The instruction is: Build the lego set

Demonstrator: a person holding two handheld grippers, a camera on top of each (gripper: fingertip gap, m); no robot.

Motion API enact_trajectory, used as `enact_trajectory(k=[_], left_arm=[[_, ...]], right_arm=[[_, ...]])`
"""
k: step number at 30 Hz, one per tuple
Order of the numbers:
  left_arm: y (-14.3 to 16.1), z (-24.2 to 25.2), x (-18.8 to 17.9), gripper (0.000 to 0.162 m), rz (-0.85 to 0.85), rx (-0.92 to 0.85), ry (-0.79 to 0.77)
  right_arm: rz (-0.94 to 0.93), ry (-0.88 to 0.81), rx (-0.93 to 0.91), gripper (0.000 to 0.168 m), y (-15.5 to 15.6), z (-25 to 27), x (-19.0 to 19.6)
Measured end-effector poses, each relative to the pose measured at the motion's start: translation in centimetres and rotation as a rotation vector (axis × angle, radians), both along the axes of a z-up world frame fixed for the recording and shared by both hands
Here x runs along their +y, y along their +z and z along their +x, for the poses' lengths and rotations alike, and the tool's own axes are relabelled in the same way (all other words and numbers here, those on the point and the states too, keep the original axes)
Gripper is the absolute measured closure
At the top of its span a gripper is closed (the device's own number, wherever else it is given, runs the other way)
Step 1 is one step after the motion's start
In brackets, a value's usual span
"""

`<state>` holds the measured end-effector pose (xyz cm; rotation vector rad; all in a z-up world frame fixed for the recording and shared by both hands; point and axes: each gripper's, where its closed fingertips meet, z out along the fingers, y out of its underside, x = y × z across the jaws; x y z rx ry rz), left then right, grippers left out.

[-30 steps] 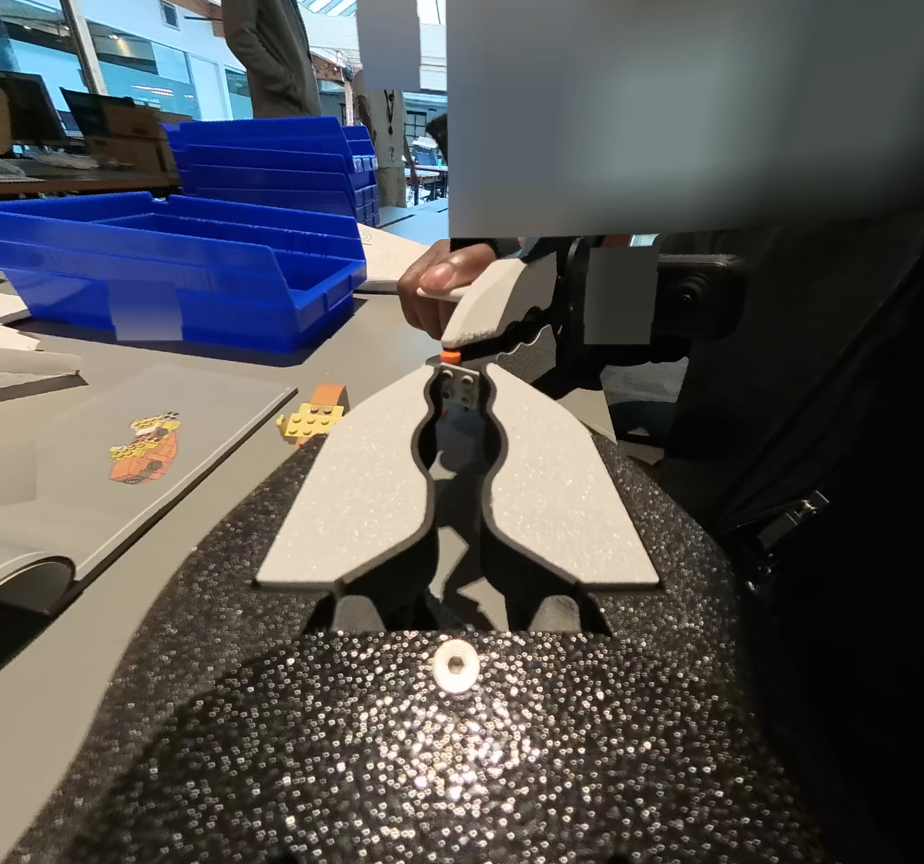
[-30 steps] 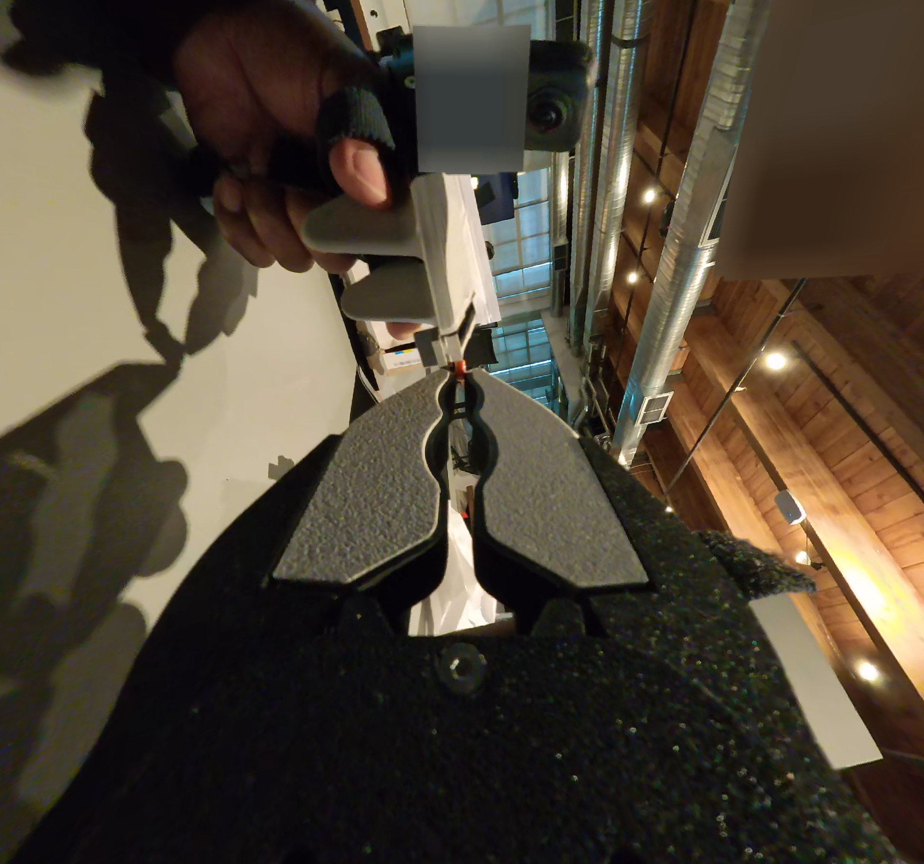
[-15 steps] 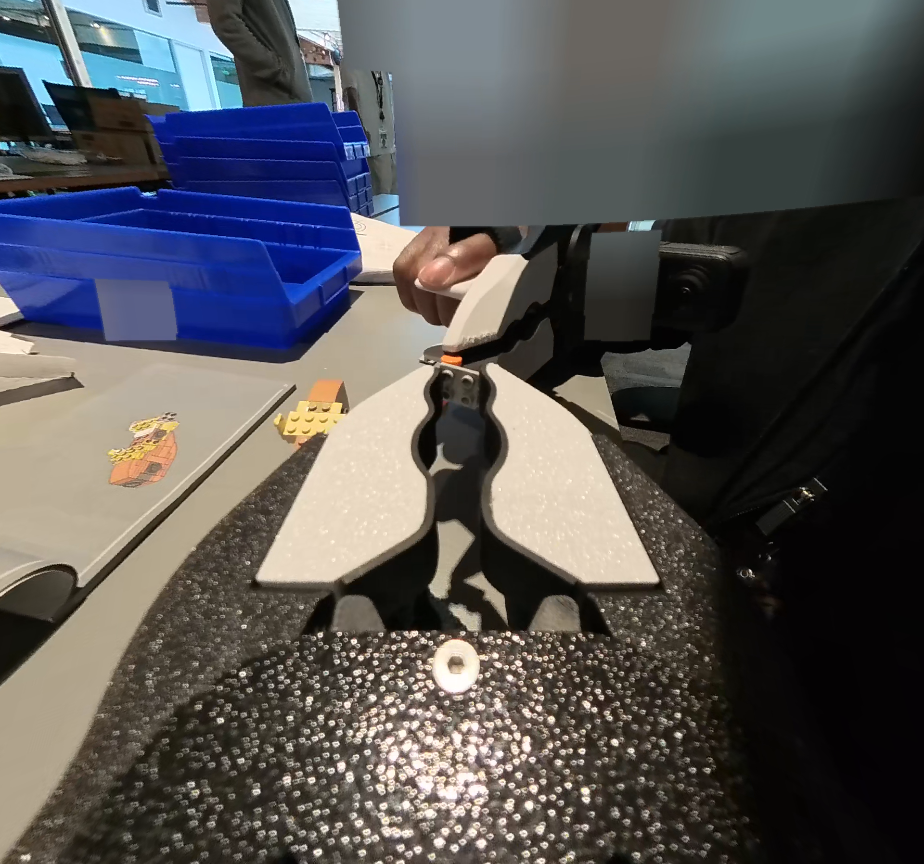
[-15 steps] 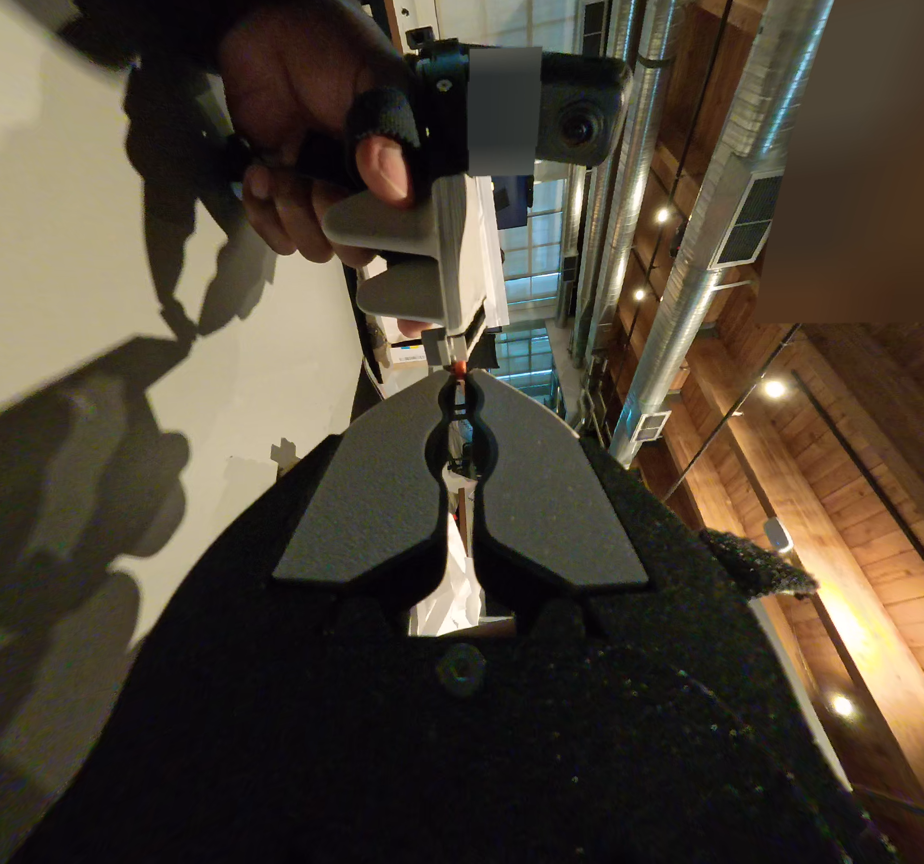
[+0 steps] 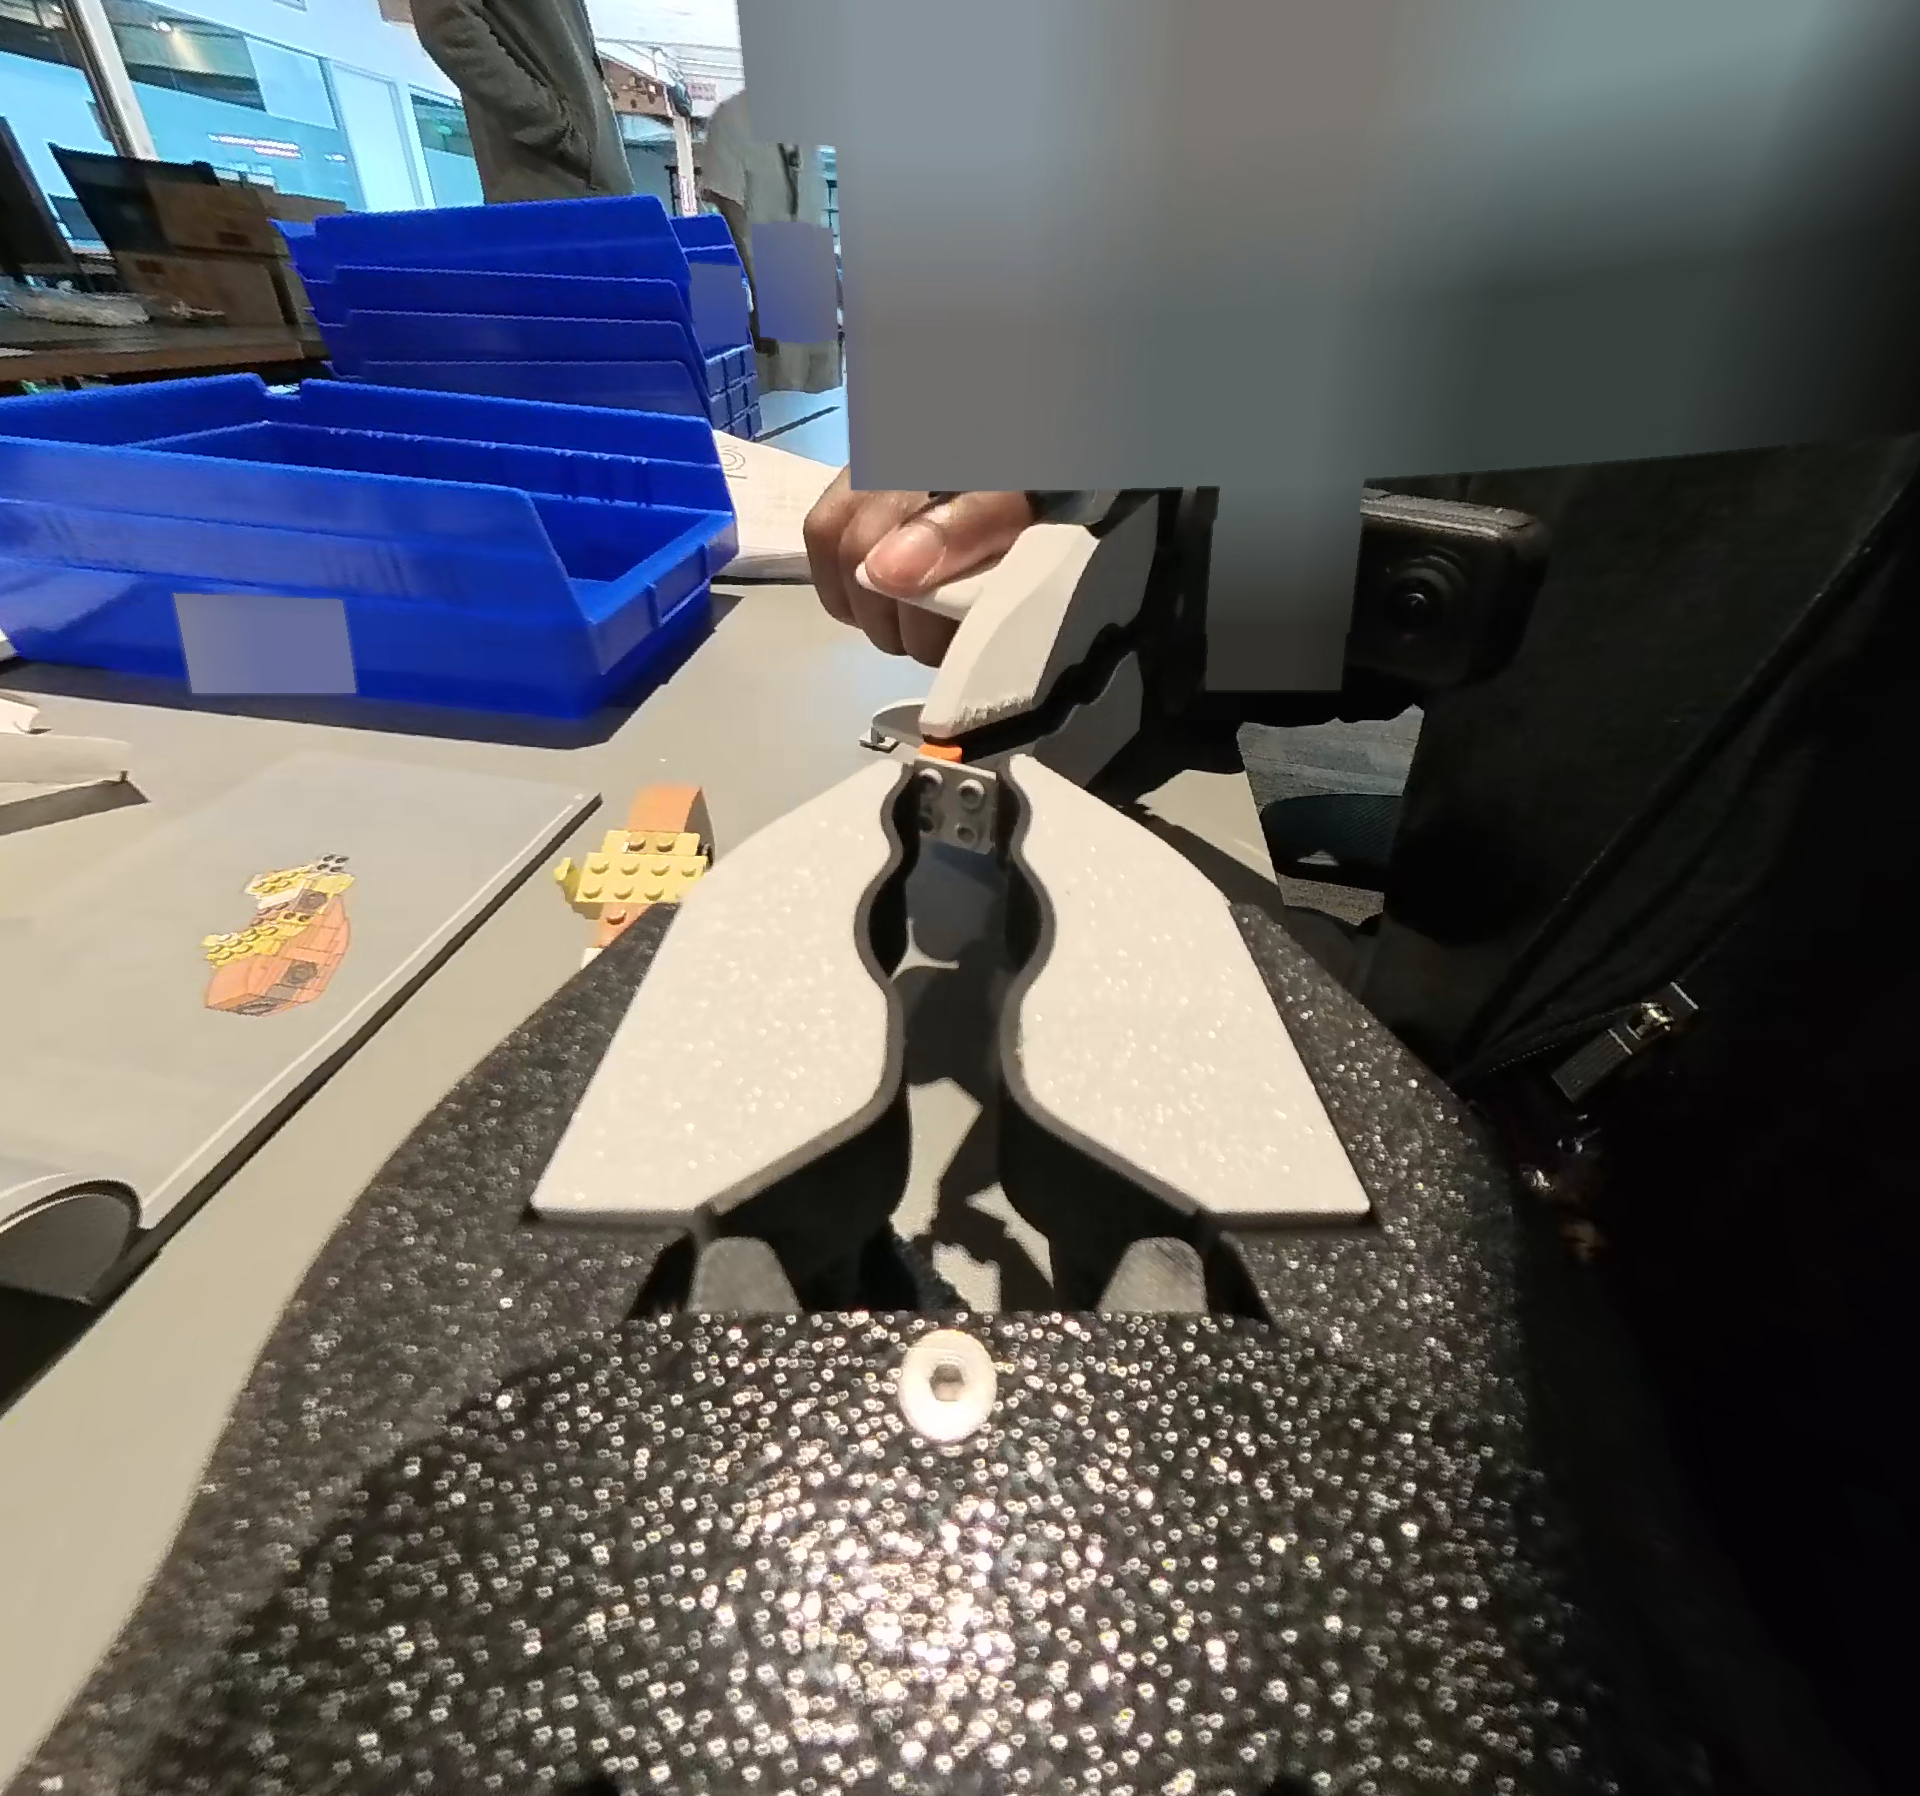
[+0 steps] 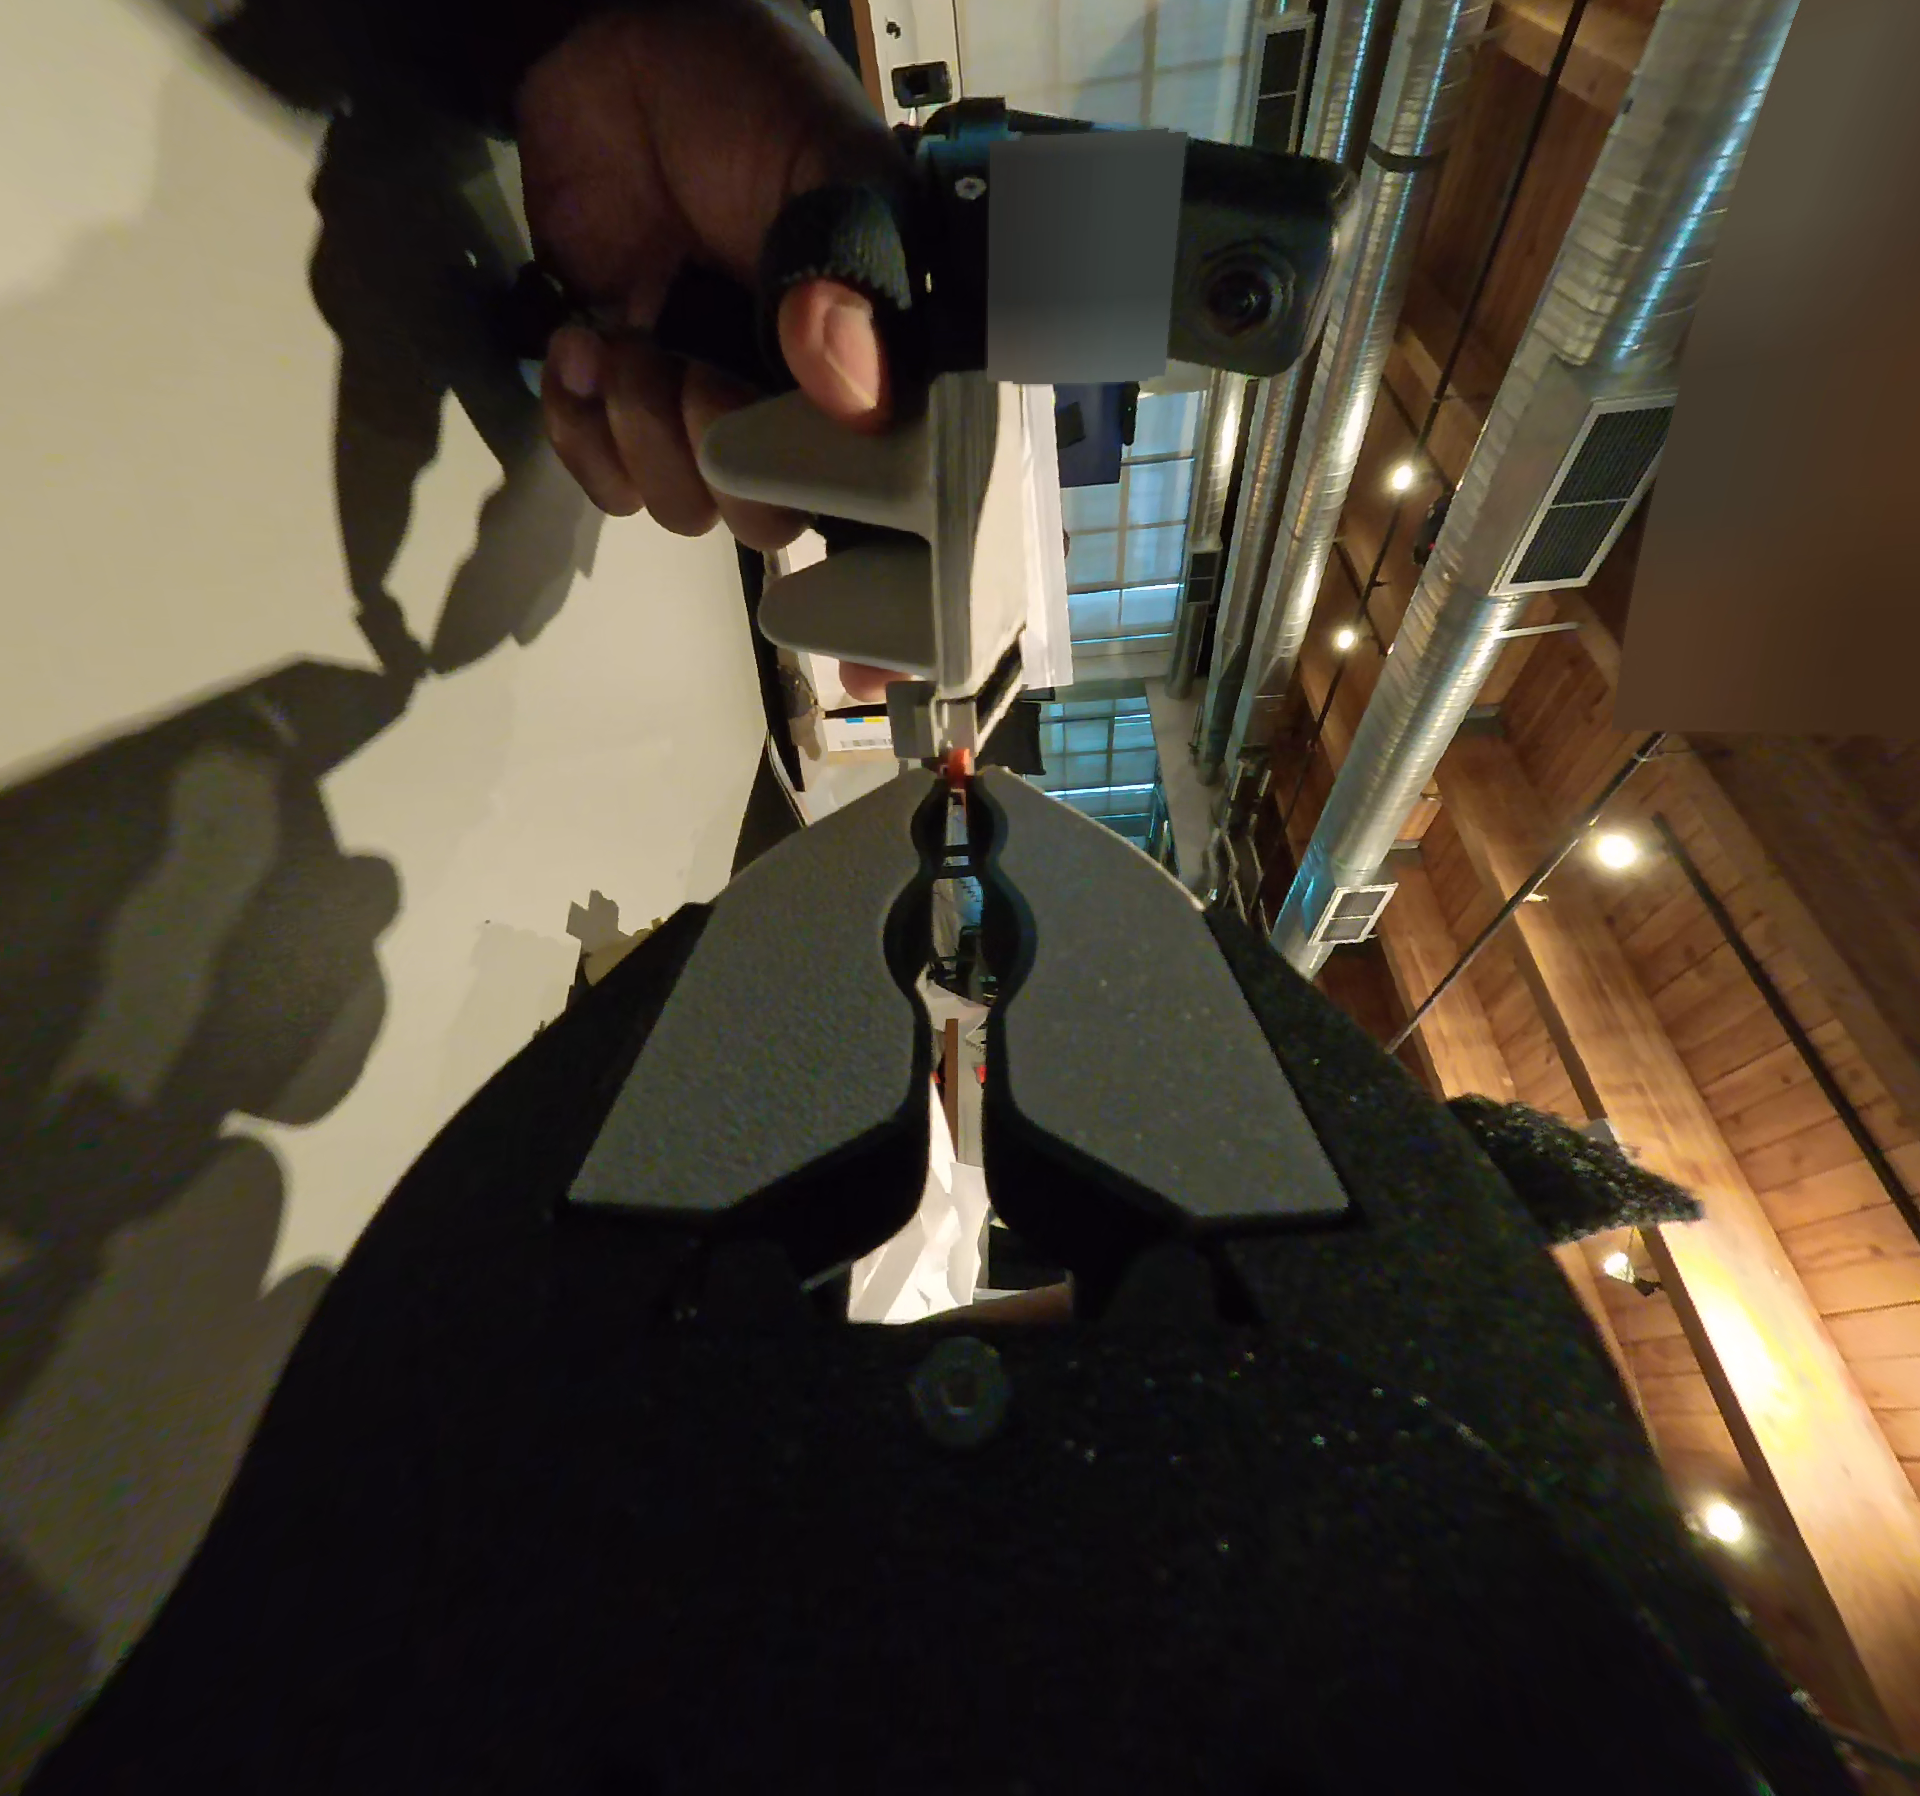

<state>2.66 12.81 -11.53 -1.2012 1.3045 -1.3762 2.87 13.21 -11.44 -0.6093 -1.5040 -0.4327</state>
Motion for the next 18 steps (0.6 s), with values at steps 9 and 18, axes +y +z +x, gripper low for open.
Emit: enact_trajectory(k=[9,18], left_arm=[[0.07,-0.04,0.02,0.149,-0.002,-0.006,0.002],[0.09,-0.06,-0.01,0.149,-0.007,-0.007,-0.004]], right_arm=[[0.003,-0.001,-0.002,0.165,0.12,0.0,0.0],[0.013,0.004,-0.011,0.166,0.15,0.01,-0.06]])
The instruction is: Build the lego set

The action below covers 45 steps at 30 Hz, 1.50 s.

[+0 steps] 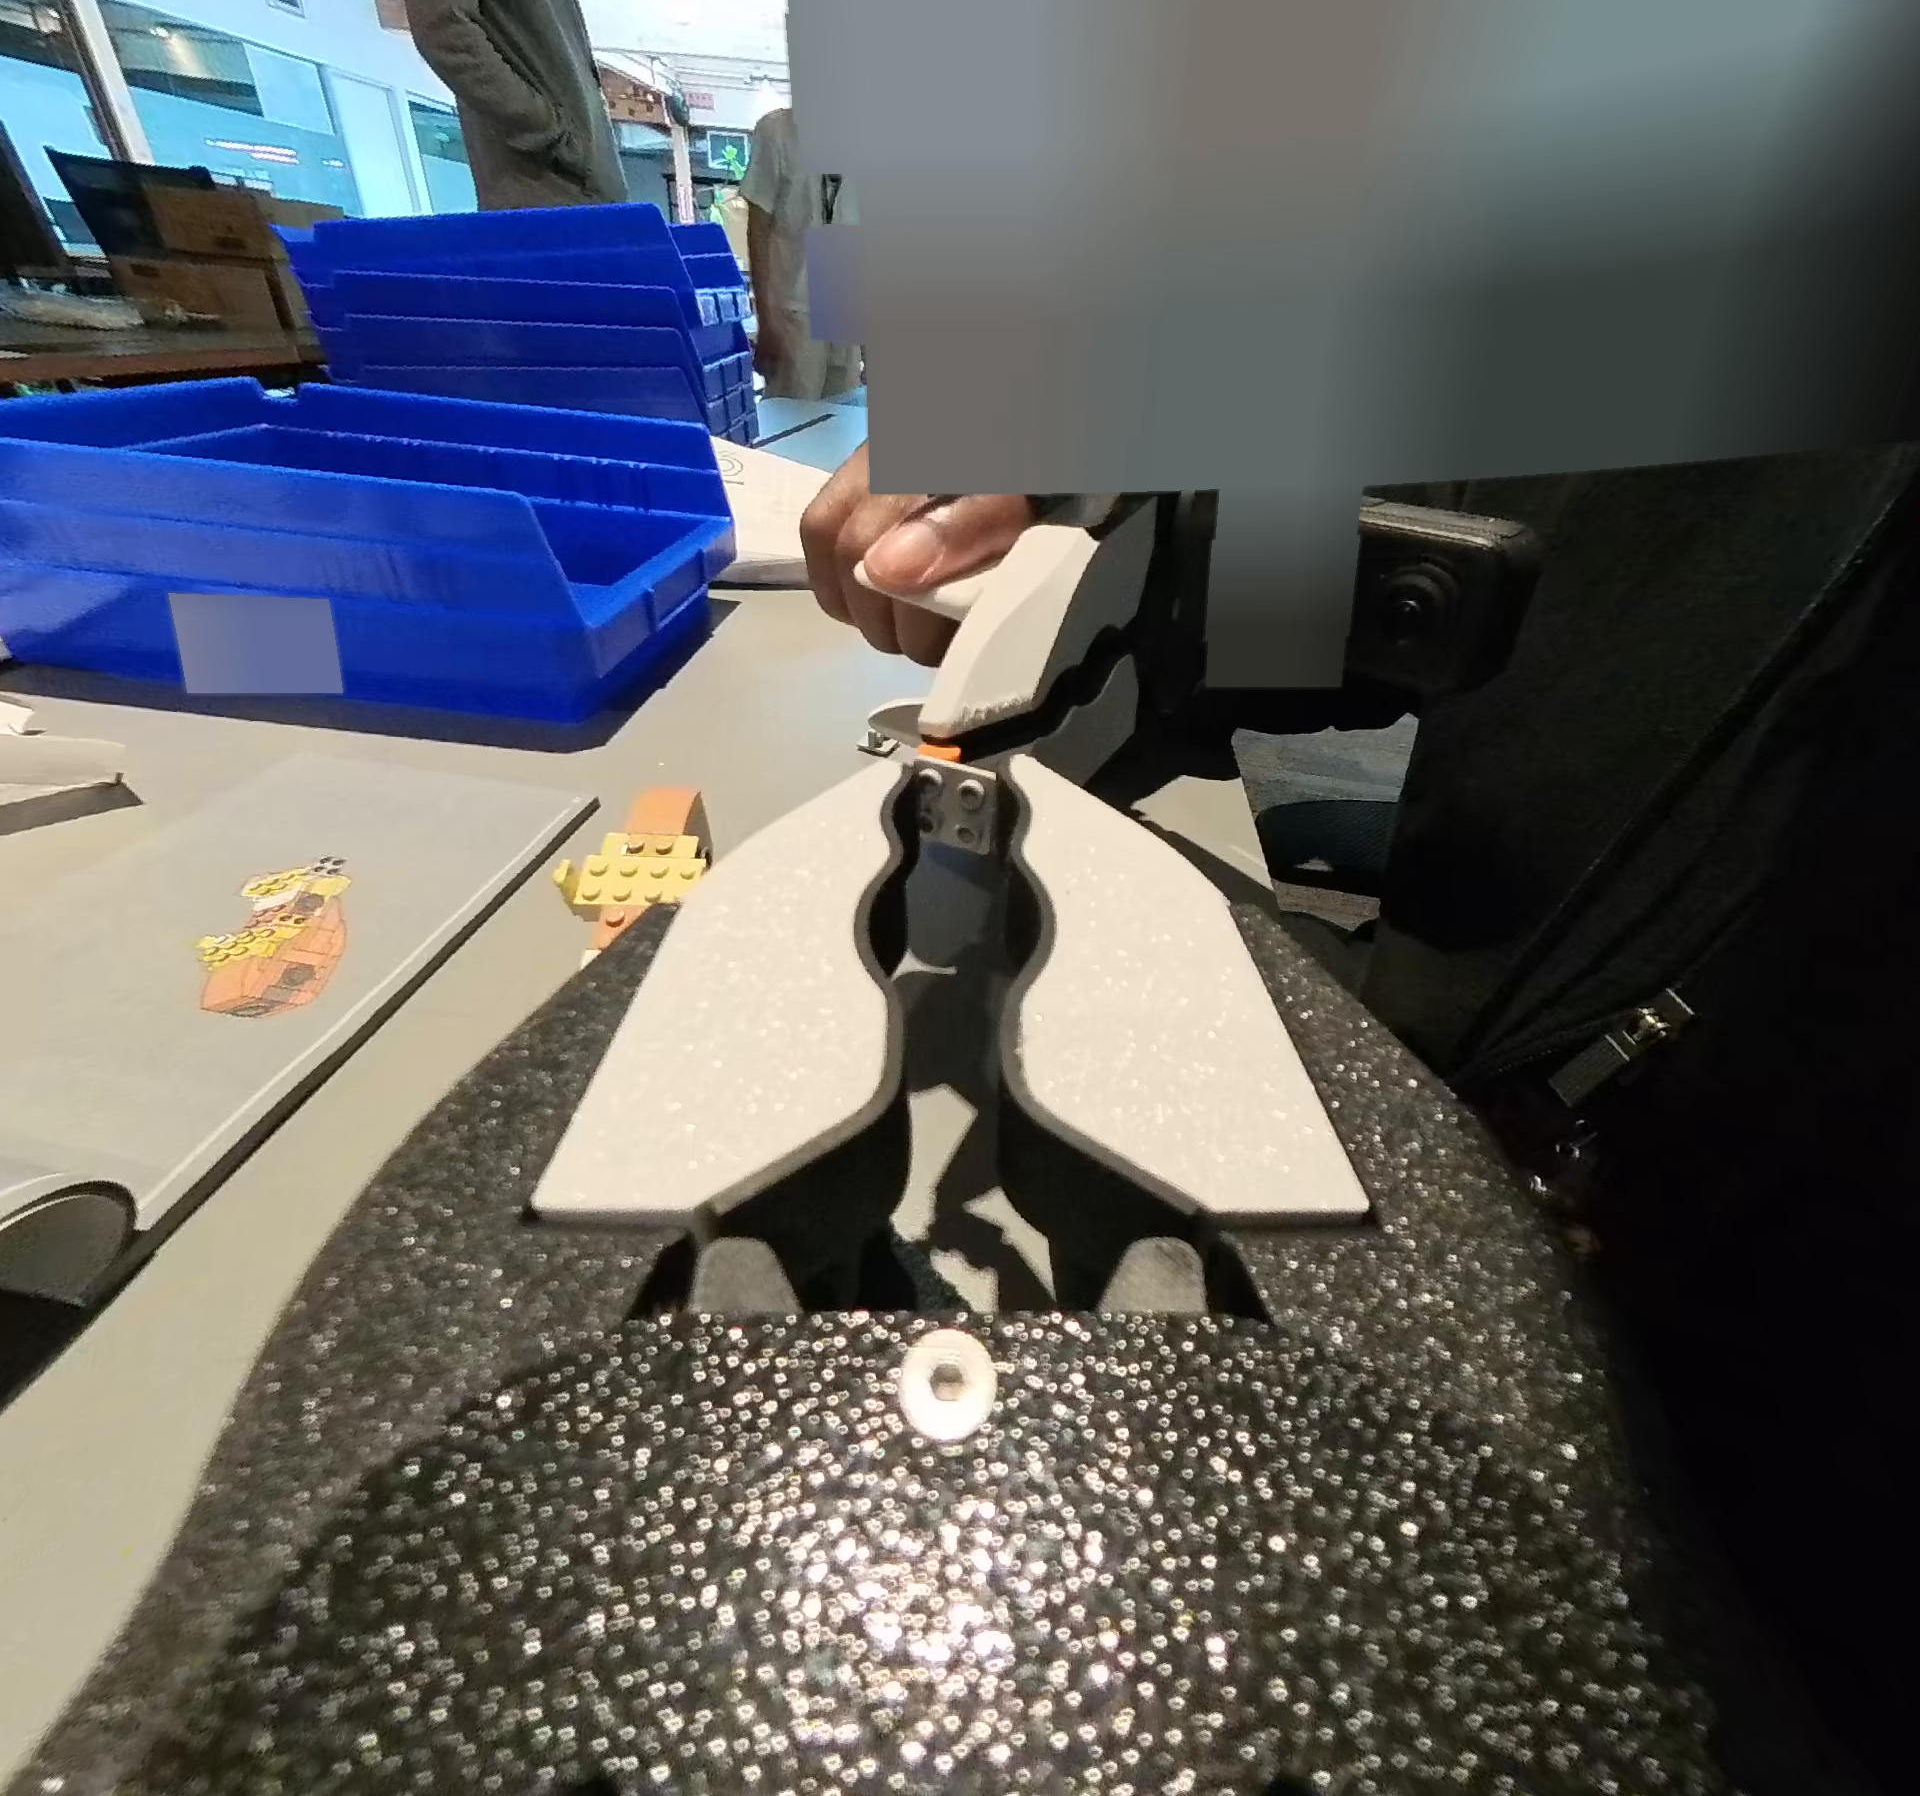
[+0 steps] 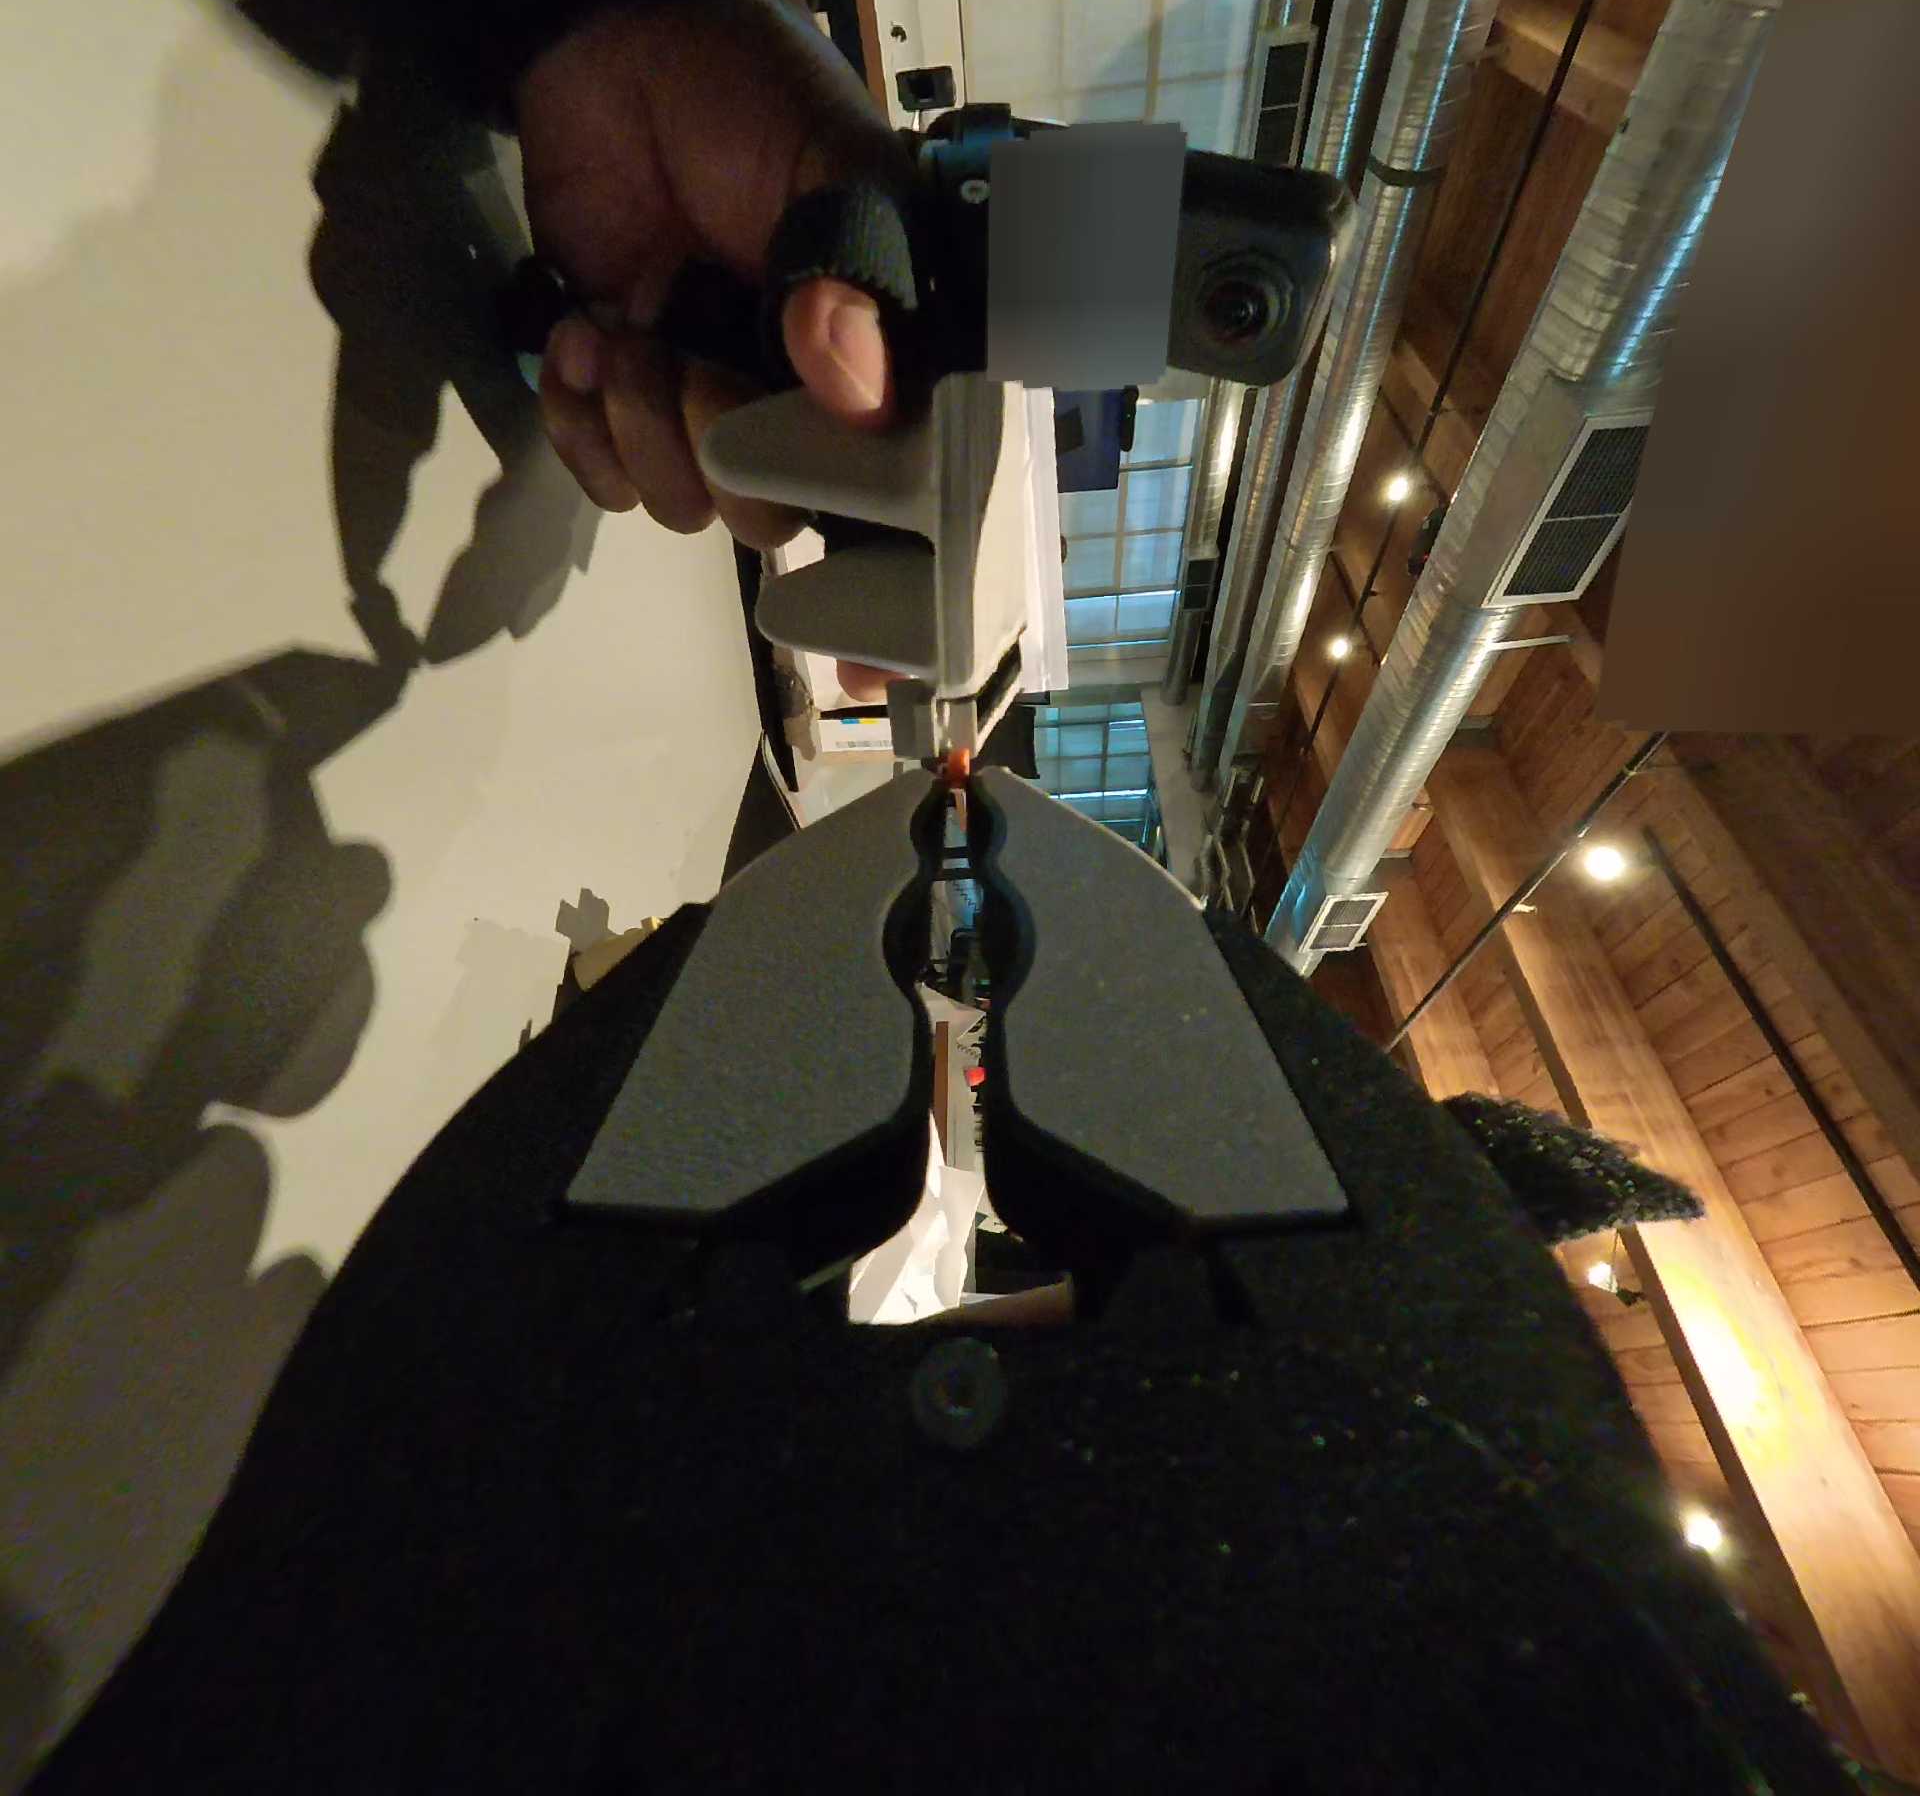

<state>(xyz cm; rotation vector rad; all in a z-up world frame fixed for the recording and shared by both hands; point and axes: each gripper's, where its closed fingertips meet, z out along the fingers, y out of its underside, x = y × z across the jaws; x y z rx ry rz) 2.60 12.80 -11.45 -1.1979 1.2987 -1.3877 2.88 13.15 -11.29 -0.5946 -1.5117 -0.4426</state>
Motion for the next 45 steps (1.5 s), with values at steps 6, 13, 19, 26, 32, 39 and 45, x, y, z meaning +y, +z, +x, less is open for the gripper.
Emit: enact_trajectory(k=[6,13,19,26,32,39,45], left_arm=[[0.08,-0.07,-0.02,0.149,-0.001,-0.007,-0.003],[0.15,-0.15,-0.06,0.149,-0.002,-0.013,-0.007],[0.18,-0.19,-0.09,0.149,-0.002,-0.016,-0.01],[0.22,-0.23,-0.11,0.149,-0.004,-0.018,-0.014],[0.19,-0.21,-0.13,0.149,-0.002,-0.016,-0.016],[0.17,-0.22,-0.16,0.149,-0.002,-0.015,-0.017],[0.19,-0.23,-0.18,0.149,-0.003,-0.016,-0.021]], right_arm=[[0.01,0.003,0.001,0.166,0.09,-0.05,-0.03],[0.009,0.01,0.004,0.165,0.14,-0.11,-0.08],[0.005,0.015,0.006,0.166,0.15,-0.13,-0.09],[0.007,0.018,0.003,0.165,0.18,-0.14,-0.12],[0.024,0.019,-0.018,0.165,0.14,-0.13,-0.15],[0.06,0.018,-0.067,0.165,-0.04,-0.2,-0.14],[0.085,0.009,-0.117,0.163,-0.07,-0.25,-0.14]])
